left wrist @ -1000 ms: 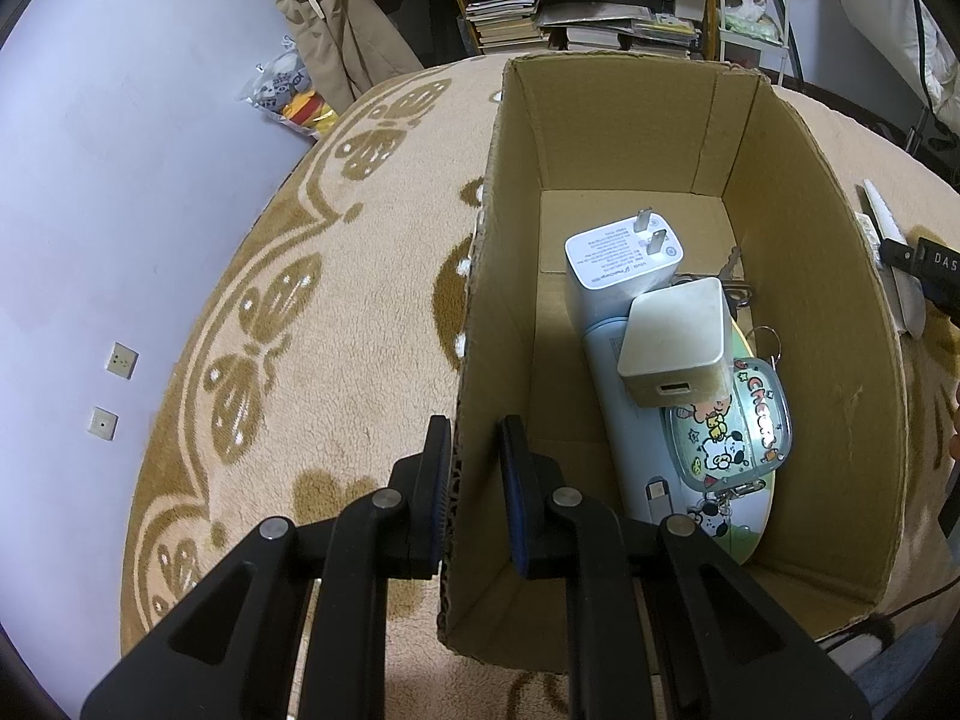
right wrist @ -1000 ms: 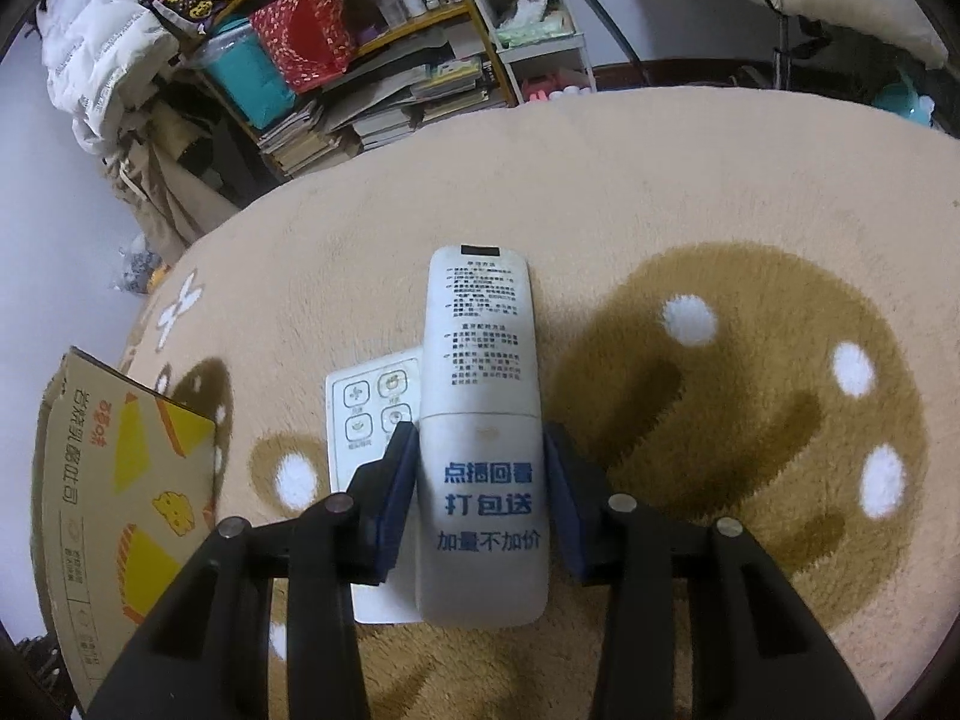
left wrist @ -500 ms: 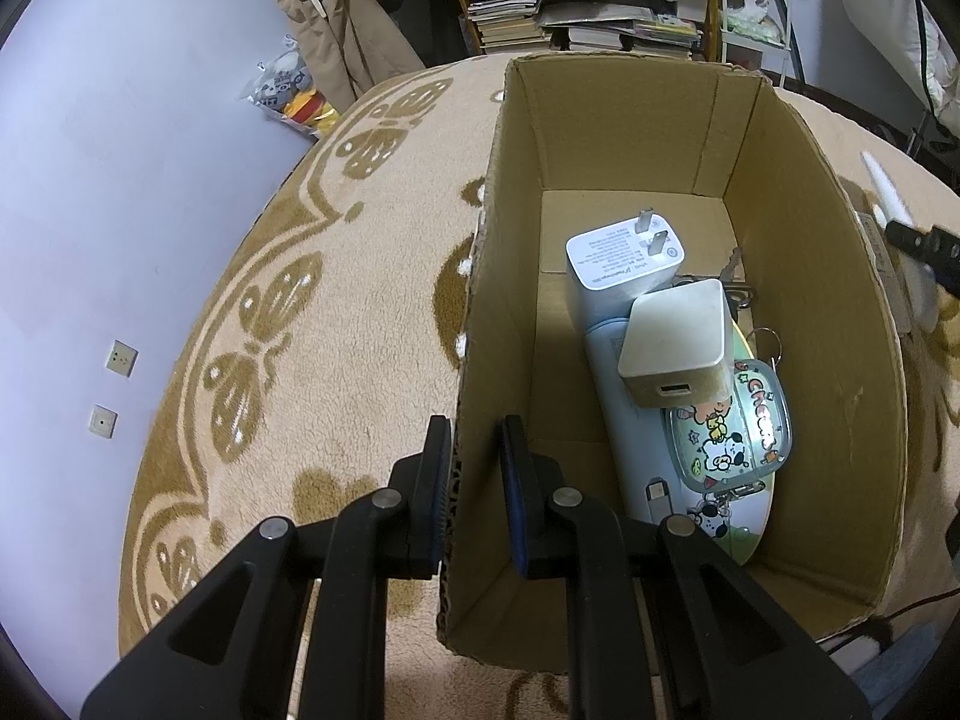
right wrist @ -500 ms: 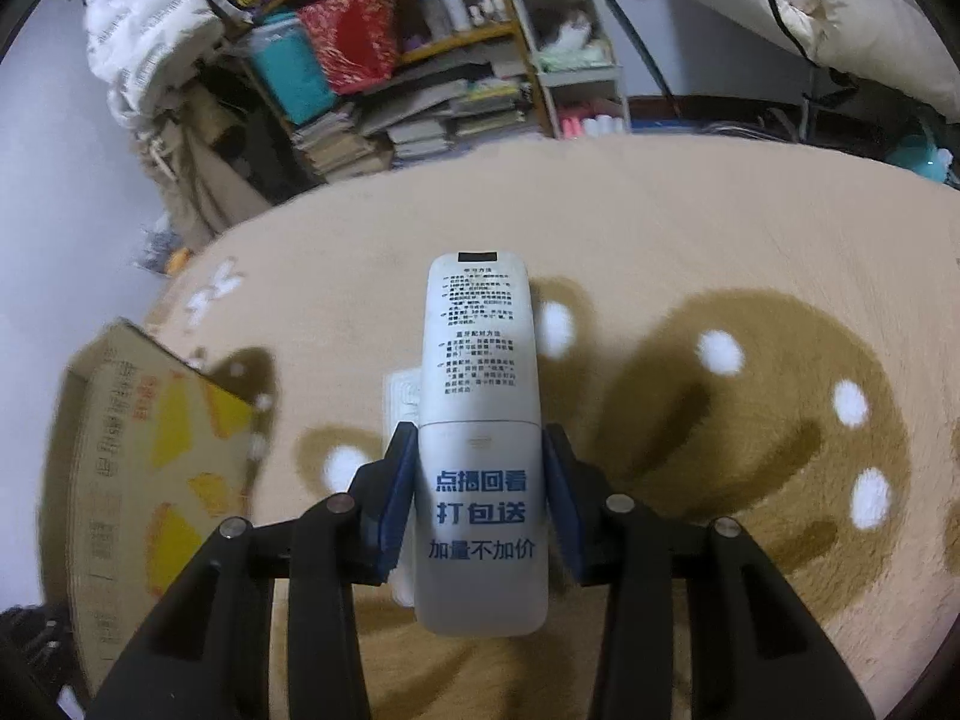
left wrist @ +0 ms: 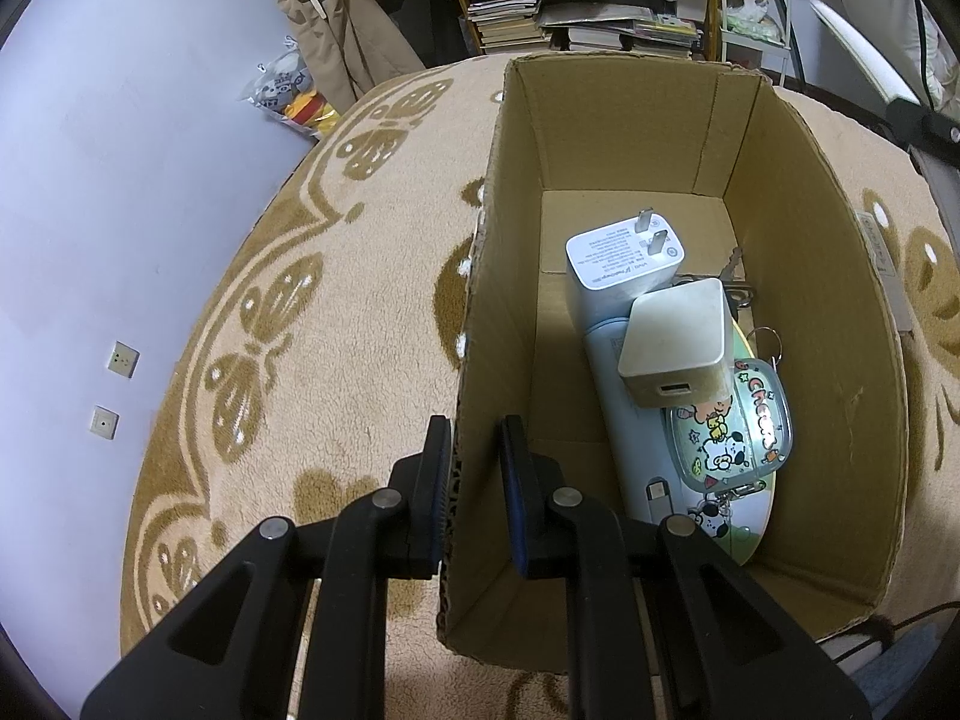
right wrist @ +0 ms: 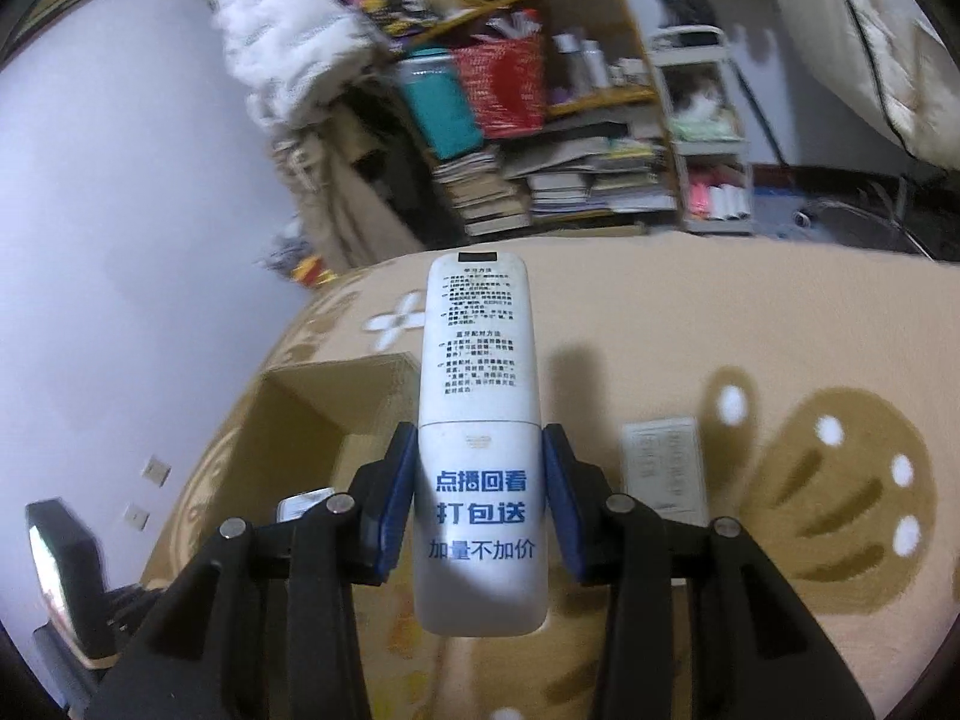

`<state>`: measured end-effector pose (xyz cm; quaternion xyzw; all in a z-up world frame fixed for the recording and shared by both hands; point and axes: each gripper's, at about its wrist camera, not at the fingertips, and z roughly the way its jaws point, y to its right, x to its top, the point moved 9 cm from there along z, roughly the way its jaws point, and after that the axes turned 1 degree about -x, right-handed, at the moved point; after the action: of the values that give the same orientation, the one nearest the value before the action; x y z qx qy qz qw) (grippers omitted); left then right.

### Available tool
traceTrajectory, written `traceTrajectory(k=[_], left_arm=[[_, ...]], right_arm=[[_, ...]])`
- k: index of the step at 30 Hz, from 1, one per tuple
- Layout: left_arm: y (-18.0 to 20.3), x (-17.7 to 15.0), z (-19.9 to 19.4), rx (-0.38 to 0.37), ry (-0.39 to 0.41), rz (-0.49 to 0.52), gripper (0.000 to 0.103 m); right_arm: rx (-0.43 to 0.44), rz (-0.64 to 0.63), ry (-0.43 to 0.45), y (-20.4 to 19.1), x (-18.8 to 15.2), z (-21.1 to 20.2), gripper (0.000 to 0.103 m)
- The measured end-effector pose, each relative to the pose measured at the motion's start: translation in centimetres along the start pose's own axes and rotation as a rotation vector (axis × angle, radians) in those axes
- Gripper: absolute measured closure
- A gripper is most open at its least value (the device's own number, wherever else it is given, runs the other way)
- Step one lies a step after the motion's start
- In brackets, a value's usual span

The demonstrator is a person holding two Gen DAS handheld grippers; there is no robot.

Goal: Organize rigid objects
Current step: 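Carry the white remote with the right tool into the box and release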

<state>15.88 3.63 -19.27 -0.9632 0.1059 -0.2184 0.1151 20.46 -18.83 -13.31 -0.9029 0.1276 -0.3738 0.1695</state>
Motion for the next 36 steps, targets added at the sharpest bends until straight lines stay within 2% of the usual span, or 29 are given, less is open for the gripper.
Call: traceTrajectory(k=[9,14,21,27,35,36], left_arm=[[0.1,0.0,0.0,-0.001,0.0,0.0,0.087],[0.1,0.0,0.0,-0.002,0.0,-0.001,0.087],[0.2,0.0,0.0,-0.004,-0.001,-0.003,0.087],[0.3,0.0,0.1,-0.008,-0.002,-0.007,0.087],[0.3,0.0,0.2,-0.007,-0.003,-0.007,0.087],[0.3,0.0,0.2,-0.01,-0.003,-0.007,0.087]], right_arm=[[0.11,-0.148,-0.061,-6.7,-2.9,-0.1,0.059],[0.134,-0.193,-0.096,-8.3,-4.8,0.3,0.059],[0.111,-0.28,-0.135,-9.0,-6.4,1.1,0.059],[0.101,-0.28,-0.174,-8.8,-7.2,1.8,0.059],[0.089,-0.297,-0.14,-9.0,-6.3,0.9,0.058],[0.087,-0.295,-0.134,-8.9,-6.1,0.8,0.052]])
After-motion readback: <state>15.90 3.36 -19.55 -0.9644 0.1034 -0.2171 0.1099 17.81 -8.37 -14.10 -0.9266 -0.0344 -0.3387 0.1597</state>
